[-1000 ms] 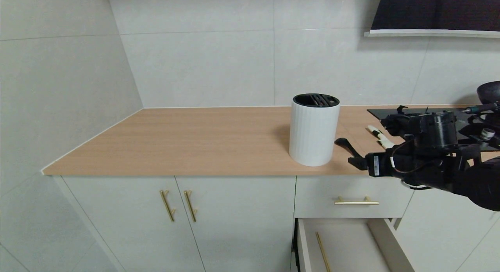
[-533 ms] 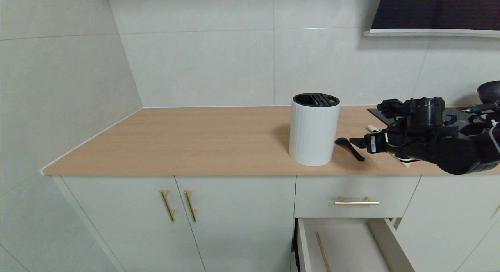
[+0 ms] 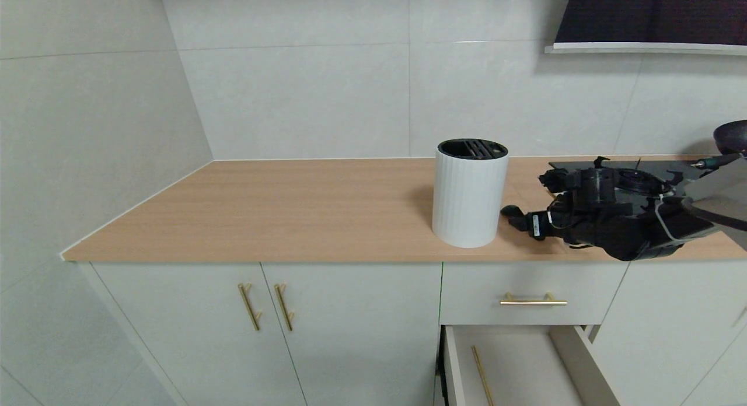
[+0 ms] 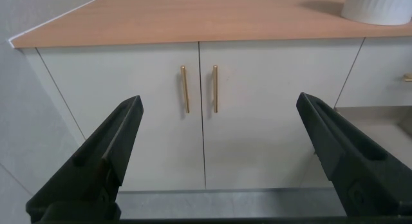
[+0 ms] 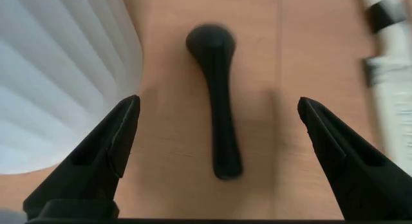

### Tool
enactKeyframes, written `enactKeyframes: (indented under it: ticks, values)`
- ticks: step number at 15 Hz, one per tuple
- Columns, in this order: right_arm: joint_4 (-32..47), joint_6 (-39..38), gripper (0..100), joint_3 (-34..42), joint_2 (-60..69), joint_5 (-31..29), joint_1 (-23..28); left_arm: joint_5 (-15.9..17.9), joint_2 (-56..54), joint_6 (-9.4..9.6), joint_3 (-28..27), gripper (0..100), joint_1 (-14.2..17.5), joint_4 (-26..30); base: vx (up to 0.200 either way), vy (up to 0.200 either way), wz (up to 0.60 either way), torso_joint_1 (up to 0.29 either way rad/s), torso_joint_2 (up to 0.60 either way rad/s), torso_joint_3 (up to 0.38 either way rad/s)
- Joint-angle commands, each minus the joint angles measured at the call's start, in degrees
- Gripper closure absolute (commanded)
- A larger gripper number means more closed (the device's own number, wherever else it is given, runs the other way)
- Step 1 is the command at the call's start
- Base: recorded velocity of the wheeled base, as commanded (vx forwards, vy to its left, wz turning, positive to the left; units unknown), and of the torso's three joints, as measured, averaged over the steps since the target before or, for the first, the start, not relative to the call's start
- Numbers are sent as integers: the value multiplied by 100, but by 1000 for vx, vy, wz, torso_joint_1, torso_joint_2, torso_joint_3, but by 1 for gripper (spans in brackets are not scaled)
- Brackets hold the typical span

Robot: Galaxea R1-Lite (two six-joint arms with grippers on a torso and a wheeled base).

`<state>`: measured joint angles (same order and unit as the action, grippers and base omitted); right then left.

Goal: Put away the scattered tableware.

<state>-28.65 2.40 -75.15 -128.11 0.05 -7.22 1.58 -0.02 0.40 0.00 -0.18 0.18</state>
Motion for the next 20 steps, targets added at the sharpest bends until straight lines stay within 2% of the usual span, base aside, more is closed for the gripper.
enactKeyframes:
  ticks: [1,4,5,10,15,17,20]
  values:
    - [-88,-3,0,-96,-337,-14,1,0,2,-5,0,0,1,-1,0,0,0,0,0,0]
    - [-97,-3,0,-105,-381,-14,1,0,2,-5,0,0,1,-1,0,0,0,0,0,0]
    - [-97,-3,100,-105,-390,-14,1,0,2,-5,0,0,1,-1,0,0,0,0,0,0]
    - [-97,-3,100,-166,-469,-22,1,0,2,-5,0,0,1,-1,0,0,0,0,0,0]
    - [-44,-223,100,-26,41,-49,-8,0,2,-5,0,0,1,-1,0,0,0,0,0,0]
    - [-36,-521,100,396,603,-49,-69,0,2,-5,0,0,1,-1,0,0,0,0,0,0]
    - [-27,-530,100,1346,1579,-58,-201,0,2,-5,0,0,1,-1,0,0,0,0,0,0]
